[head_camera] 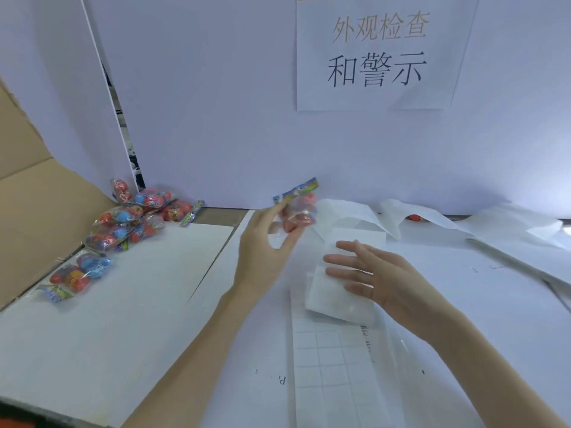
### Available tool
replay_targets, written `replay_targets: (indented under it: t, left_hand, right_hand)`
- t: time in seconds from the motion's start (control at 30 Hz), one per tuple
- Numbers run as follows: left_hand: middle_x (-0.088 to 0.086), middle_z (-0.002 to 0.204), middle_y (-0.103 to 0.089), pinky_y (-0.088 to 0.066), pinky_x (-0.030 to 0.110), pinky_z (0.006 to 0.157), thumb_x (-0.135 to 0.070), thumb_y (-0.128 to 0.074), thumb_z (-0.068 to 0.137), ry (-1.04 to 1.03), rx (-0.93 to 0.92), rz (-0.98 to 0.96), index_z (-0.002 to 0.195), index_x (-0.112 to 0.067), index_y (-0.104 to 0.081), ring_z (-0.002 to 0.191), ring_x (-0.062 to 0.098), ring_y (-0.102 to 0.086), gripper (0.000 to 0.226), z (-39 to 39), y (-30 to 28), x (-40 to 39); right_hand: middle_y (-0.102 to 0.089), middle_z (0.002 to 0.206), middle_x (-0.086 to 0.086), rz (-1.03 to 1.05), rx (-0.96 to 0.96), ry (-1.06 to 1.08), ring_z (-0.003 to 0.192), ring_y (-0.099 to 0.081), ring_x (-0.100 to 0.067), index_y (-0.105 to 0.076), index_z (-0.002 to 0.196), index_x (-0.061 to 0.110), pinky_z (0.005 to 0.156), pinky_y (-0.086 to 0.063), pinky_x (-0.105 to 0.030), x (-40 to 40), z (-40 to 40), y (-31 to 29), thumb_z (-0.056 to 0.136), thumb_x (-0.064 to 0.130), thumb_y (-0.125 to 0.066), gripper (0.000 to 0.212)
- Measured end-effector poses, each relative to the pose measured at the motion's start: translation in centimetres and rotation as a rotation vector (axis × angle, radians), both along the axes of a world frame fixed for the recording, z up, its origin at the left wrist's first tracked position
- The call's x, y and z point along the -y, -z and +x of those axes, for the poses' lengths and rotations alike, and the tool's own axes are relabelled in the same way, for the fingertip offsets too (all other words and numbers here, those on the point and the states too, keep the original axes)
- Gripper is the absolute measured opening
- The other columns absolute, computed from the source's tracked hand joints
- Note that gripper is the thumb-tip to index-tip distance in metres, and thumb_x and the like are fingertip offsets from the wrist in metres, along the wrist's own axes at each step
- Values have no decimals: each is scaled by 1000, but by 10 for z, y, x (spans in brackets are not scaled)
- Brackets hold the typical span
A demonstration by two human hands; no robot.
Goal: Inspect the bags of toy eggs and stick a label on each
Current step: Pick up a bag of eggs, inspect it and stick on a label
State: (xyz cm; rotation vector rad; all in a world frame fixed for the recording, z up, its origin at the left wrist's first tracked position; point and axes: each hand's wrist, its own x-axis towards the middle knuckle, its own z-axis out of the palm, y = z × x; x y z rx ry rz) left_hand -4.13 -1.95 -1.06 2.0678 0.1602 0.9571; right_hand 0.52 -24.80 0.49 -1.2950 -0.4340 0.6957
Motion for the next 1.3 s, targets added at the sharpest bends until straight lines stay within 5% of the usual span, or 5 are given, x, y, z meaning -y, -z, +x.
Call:
replay_targets:
  t: [0.2, 0.4, 0.6, 0.7, 1.3]
  left_hand:
    - [-6, 130, -46, -51, 20, 89, -26, -85, 85, 271, 16, 190, 136, -24, -62, 107, 8, -61, 56, 0, 8, 45]
    - [-12, 118, -58, -46, 16, 75, -55, -63, 94, 130, -7, -230, 116, -33, -66, 95, 6, -60, 32, -4, -11, 36]
    - [-10, 57, -48, -37, 17, 57, -28, -65, 103, 212, -71, -317, 63, -24, -58, 54, 8, -42, 41, -5, -11, 37]
    - [-14, 53, -46, -35, 17, 52, -23, -60, 106, 169, -33, -239, 65, -29, -52, 48, 8, -41, 43, -4, -8, 41]
    - [-12, 58, -47, -38, 18, 49, -18, -36, 113, 11, -62, -199, 84, -19, -48, 53, 5, -46, 31, 1, 7, 59]
  right_hand:
    - [-79, 113, -8, 28, 122, 280, 104, -76, -25, -73, 121, 9, 76, -59, -23, -5, -3, 1, 100, 28, -67, 28]
    - [-67, 86, -1, -76, 195, 203, 68, -51, -17, -76, 98, 19, 60, -43, -23, 7, 6, -8, 101, 34, -65, 18]
    - [-62, 81, -2, -191, 355, 81, 66, -52, -16, -74, 109, 6, 58, -41, -23, 1, -3, -6, 108, 42, -51, 43]
    - [-73, 81, -6, -228, 296, 133, 62, -61, -20, -70, 101, -8, 60, -43, -30, 0, -2, -5, 107, 53, -42, 67]
    - [-80, 98, 0, -147, 333, 232, 70, -70, -12, -76, 119, 24, 60, -54, -22, -10, -6, -1, 109, 43, -47, 35]
